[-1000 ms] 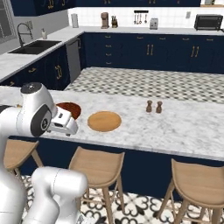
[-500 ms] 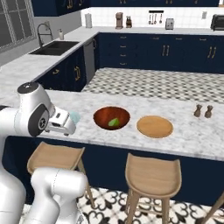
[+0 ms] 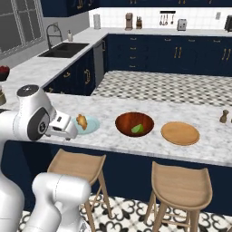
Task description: Pick the chicken drumstick and lemon wedge from their plates and place them in the bowl. Then put the bowl in the fridge.
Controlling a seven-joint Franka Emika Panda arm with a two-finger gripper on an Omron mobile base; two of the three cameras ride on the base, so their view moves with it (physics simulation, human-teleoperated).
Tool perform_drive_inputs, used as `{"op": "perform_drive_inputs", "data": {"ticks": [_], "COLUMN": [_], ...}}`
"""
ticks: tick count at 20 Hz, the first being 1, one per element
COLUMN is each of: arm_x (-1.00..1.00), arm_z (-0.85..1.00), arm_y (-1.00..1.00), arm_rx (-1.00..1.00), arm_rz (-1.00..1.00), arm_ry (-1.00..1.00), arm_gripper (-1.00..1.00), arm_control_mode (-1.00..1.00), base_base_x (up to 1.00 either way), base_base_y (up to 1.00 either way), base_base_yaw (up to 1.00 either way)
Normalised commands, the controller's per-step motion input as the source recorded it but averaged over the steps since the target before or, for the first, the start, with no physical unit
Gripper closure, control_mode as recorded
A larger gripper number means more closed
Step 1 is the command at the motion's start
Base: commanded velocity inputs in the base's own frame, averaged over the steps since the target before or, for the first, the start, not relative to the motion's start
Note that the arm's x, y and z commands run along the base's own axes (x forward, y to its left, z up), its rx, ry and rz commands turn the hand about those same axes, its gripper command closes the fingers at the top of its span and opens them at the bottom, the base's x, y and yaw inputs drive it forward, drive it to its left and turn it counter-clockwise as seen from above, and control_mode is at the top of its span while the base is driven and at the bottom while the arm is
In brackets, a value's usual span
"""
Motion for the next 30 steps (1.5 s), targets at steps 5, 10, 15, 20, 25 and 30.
{"op": "perform_drive_inputs", "data": {"ticks": [5, 10, 15, 20, 25, 30], "arm_x": [0.0, 0.06, 0.8, 1.0, 1.0, 1.0], "arm_z": [0.0, 0.0, 0.0, -0.02, -0.23, -0.18], "arm_y": [0.0, 0.03, 0.28, 0.38, 0.22, 0.1], "arm_rx": [0.0, 0.0, 0.0, 0.0, -0.13, -0.14], "arm_rz": [0.0, 0.01, 0.16, 0.14, 0.14, 0.08], "arm_ry": [0.0, 0.0, -0.05, 0.02, 0.0, 0.01], "arm_gripper": [-1.0, -1.0, -1.0, -1.0, -1.0, -1.0], "arm_control_mode": [1.0, -1.0, -1.0, -1.0, -1.0, -1.0], "base_base_x": [0.83, 0.55, 0.0, 0.0, 0.0, 0.0], "base_base_y": [0.21, 0.17, 0.0, 0.0, 0.0, 0.0], "base_base_yaw": [0.0, 0.0, 0.0, 0.0, 0.0, 0.0]}}
